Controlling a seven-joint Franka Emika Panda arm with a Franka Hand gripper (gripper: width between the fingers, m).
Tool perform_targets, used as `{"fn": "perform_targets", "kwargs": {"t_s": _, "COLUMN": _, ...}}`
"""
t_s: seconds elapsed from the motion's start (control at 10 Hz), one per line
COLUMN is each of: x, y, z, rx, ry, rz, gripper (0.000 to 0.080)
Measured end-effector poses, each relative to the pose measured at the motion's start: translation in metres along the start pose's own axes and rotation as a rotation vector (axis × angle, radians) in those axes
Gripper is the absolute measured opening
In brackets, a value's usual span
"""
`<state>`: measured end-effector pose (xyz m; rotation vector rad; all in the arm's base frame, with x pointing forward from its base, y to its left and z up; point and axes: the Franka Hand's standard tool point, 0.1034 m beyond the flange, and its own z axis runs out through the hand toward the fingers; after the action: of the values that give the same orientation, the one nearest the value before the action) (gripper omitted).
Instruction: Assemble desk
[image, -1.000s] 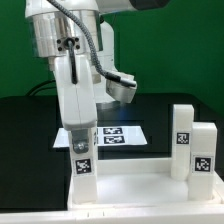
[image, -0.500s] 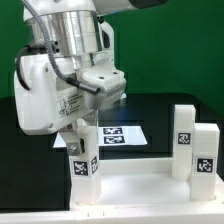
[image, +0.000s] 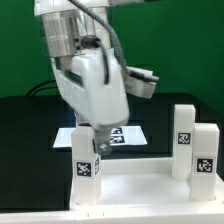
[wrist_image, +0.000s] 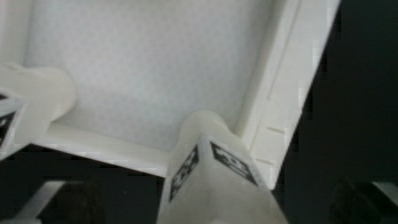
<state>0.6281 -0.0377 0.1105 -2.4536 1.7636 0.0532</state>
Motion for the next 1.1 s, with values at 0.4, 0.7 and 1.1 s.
{"fn": "perform_targets", "kwargs": {"t_s": 0.4, "x": 0.004, "y": 0.001, "z": 0.000, "rx": 0.003, "ry": 0.010, "rz": -0.289, "gripper": 0.0649}}
{"fn": "perform_targets", "kwargs": {"t_s": 0.7, "x": 0.013, "y": -0.014, "z": -0.008, "rx": 0.001, "ry": 0.137, "rz": -0.734, "gripper": 0.0649}}
{"fn": "perform_targets", "kwargs": {"t_s": 1.1, "x": 0.016, "y": -0.009, "z": -0.006, "rx": -0.001, "ry": 0.128, "rz": -0.586, "gripper": 0.0288}}
